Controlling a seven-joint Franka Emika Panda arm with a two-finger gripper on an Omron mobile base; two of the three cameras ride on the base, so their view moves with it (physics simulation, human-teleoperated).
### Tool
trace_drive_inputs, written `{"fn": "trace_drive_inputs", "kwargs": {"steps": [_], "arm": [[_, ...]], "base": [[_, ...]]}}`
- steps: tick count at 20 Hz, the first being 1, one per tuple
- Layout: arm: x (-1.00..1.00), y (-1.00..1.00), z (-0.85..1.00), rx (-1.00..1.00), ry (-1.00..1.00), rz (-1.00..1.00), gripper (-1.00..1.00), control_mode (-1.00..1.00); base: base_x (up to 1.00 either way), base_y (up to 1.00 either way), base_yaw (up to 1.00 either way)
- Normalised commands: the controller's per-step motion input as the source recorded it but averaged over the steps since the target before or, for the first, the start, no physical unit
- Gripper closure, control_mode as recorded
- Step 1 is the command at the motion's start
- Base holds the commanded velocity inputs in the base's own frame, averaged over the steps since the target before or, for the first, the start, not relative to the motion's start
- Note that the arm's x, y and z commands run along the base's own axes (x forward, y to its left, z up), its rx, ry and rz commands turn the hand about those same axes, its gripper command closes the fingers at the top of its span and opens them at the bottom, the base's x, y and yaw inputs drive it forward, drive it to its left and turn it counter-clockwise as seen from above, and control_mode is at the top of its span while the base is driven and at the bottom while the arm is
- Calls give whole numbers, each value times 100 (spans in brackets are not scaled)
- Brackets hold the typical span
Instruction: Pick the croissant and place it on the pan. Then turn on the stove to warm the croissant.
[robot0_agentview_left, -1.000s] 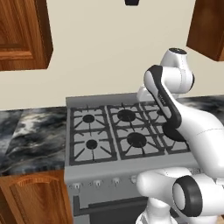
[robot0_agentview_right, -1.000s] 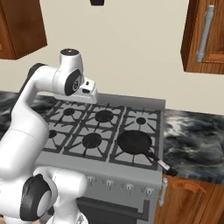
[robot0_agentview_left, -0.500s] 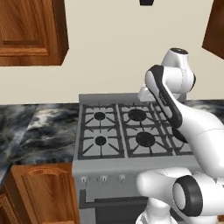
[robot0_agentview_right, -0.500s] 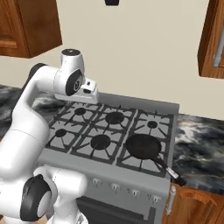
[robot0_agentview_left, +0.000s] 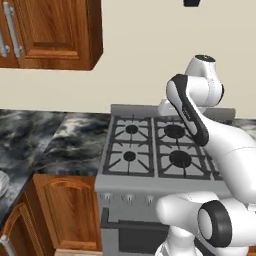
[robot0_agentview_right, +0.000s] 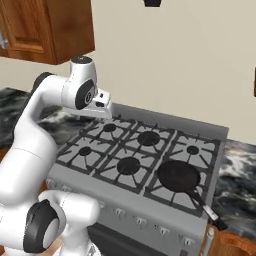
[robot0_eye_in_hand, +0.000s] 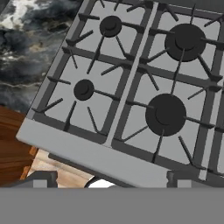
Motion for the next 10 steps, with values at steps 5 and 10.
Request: {"fn": "trace_drive_inputs", "kwargs": {"steps": [5,10], "arm": [[0,0,0,0,0,0,-100,100],[0,0,0,0,0,0,-100,100]], "base": [[-12,0,28],[-1,0,29]]}}
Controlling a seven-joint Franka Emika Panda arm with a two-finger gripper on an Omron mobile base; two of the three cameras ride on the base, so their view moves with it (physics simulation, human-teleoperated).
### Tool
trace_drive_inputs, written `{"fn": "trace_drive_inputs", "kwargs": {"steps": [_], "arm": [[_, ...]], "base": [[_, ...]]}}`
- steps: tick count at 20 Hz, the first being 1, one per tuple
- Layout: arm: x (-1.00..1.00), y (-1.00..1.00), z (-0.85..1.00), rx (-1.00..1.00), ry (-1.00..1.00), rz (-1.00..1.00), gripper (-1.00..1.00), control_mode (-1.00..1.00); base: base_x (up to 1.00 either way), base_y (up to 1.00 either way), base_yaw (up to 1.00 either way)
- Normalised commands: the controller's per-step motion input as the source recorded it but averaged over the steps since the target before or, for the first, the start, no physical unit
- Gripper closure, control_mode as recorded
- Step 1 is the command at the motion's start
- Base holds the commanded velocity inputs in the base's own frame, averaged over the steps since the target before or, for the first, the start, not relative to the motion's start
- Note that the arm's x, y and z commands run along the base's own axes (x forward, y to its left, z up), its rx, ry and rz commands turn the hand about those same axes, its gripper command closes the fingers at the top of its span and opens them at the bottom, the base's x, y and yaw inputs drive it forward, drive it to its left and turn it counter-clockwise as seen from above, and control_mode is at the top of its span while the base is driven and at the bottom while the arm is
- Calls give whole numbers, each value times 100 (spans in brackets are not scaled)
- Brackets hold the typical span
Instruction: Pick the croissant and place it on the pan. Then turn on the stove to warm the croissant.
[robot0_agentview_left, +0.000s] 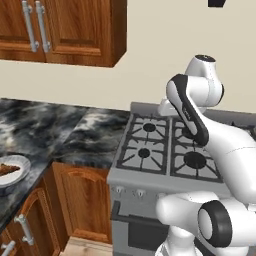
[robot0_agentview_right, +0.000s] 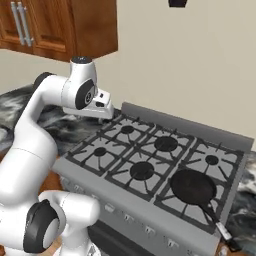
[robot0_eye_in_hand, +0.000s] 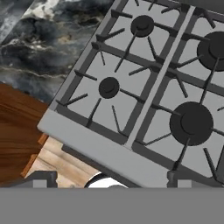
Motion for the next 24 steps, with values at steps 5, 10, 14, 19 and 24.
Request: {"fn": "trace_drive_inputs", "kwargs": {"steps": [5,10,14,19,24], "arm": [[0,0,0,0,0,0,-100,100],[0,0,0,0,0,0,-100,100],[0,0,0,0,0,0,-100,100],[0,0,0,0,0,0,-100,100],[0,0,0,0,0,0,-100,100]], "base": [[0,2,32],[0,4,35],[0,3,35],[0,0,35],[0,0,36]]}}
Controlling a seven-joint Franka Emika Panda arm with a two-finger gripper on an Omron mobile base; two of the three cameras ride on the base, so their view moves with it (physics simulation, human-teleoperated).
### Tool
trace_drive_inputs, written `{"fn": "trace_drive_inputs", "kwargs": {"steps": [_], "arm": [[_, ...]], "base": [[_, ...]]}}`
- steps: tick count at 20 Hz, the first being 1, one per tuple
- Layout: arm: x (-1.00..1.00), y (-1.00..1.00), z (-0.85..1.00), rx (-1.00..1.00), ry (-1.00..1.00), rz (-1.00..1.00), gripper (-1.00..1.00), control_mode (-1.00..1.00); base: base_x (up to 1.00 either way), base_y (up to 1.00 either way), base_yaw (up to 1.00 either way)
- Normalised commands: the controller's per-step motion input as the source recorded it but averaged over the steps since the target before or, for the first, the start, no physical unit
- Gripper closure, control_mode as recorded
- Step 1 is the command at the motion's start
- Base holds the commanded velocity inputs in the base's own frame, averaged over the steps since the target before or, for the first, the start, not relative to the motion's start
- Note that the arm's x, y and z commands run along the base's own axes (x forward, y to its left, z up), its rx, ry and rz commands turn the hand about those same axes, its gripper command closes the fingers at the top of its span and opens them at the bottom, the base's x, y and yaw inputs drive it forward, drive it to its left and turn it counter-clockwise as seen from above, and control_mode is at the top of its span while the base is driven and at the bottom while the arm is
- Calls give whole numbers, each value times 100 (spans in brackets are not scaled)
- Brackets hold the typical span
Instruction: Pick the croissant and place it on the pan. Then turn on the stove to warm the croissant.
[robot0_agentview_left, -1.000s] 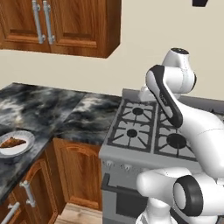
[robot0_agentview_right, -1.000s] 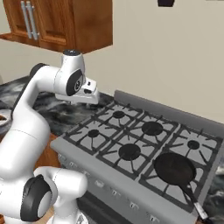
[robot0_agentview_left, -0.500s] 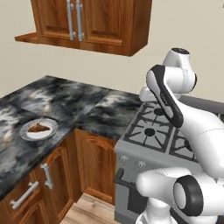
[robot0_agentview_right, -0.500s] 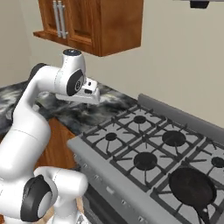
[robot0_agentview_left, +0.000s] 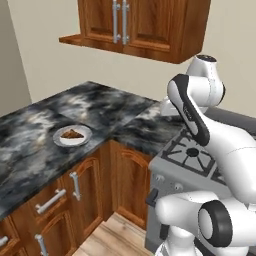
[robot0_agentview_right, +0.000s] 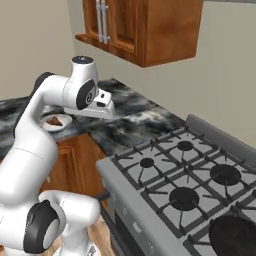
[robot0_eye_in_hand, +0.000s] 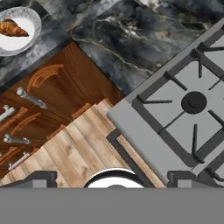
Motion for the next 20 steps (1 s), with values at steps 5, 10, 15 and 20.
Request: {"fn": "trace_drive_inputs", "kwargs": {"steps": [5,10,15,20], "arm": [[0,0,0,0,0,0,-100,100],[0,0,0,0,0,0,-100,100],[0,0,0,0,0,0,-100,100],[0,0,0,0,0,0,-100,100]], "base": [[0,0,36],[0,0,36],[0,0,34],[1,0,30]]}}
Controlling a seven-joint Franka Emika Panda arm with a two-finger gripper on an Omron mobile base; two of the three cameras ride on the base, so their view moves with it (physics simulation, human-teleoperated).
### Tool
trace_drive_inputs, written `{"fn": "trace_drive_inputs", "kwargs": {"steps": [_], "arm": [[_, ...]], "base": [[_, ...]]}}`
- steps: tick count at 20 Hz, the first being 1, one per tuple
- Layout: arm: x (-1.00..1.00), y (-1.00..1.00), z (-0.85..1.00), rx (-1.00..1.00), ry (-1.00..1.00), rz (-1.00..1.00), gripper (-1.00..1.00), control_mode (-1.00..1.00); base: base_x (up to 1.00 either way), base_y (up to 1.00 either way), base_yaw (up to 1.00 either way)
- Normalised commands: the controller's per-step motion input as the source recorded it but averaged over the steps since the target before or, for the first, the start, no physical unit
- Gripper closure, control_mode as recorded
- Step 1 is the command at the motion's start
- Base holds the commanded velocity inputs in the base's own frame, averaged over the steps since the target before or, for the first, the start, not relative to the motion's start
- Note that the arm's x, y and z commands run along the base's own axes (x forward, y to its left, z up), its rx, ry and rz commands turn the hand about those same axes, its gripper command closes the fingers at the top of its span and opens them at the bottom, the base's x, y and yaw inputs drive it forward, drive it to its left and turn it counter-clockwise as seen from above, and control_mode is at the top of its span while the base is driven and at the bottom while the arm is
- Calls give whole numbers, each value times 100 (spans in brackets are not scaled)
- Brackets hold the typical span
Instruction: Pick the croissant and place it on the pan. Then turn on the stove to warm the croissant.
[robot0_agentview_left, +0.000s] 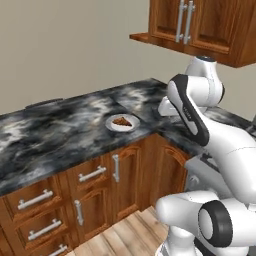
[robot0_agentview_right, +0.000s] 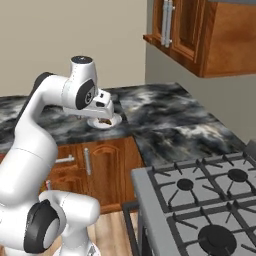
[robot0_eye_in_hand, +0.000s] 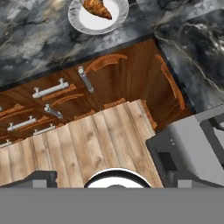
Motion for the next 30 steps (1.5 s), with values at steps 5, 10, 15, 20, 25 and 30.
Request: {"fn": "trace_drive_inputs", "kwargs": {"steps": [5,10,15,20,25,30], "arm": [[0,0,0,0,0,0,-100,100],[0,0,0,0,0,0,-100,100],[0,0,0,0,0,0,-100,100],[0,0,0,0,0,0,-100,100],[0,0,0,0,0,0,-100,100],[0,0,0,0,0,0,-100,100]], "base": [[5,0,27],[13,0,23],[10,0,18],[14,0,16],[23,0,15],[34,0,13]]}}
